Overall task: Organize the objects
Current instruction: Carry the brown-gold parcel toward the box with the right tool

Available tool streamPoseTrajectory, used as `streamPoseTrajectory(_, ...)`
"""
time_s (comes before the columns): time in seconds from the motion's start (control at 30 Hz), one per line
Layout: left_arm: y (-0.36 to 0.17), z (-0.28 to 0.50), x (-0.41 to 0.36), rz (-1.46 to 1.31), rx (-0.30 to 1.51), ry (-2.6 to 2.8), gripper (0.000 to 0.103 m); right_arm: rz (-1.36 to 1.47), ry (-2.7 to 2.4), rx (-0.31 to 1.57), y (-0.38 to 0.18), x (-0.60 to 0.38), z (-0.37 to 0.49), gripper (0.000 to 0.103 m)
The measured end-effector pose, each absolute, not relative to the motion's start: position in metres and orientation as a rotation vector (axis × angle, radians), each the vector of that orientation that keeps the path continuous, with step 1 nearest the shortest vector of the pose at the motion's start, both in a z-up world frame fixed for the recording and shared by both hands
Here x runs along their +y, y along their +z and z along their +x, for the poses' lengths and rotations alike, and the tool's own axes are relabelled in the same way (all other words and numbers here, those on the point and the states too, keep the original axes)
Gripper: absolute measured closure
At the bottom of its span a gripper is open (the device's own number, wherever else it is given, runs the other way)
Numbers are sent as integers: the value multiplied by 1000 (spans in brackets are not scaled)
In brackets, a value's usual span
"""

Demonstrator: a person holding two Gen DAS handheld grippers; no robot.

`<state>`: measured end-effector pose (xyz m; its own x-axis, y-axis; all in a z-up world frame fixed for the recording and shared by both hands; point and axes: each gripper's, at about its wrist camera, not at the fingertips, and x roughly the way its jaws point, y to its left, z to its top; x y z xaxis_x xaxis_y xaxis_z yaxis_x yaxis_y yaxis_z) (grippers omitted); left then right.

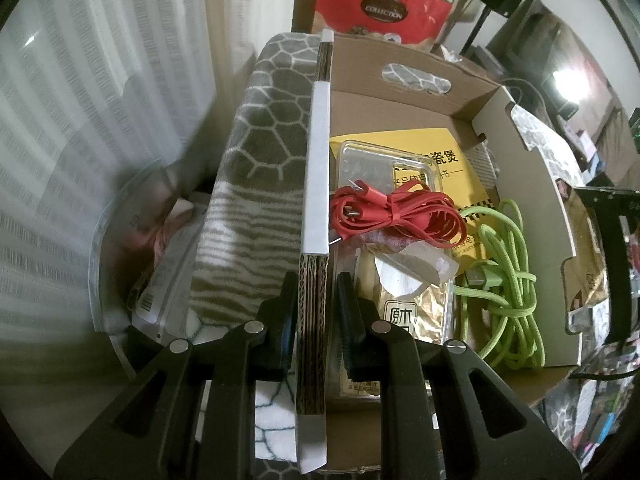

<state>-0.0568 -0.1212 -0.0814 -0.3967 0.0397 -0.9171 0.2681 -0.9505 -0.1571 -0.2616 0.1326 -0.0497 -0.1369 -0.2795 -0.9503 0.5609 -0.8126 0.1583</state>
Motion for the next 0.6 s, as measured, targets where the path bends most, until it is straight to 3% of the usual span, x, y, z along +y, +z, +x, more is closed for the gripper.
streamPoseTrajectory(0.27,-81,-57,-121,1637,433,-2482,87,1675,-2014,256,-49,169,-247,60)
streamPoseTrajectory(0.47,-81,-57,-121,1636,429,-2482,87,1732,-1988,128,-44,213,-219,48)
streamPoseTrajectory(0.6,-81,-57,-121,1634,426,-2484,87,1722,-1995,125,-40,226,-200,50)
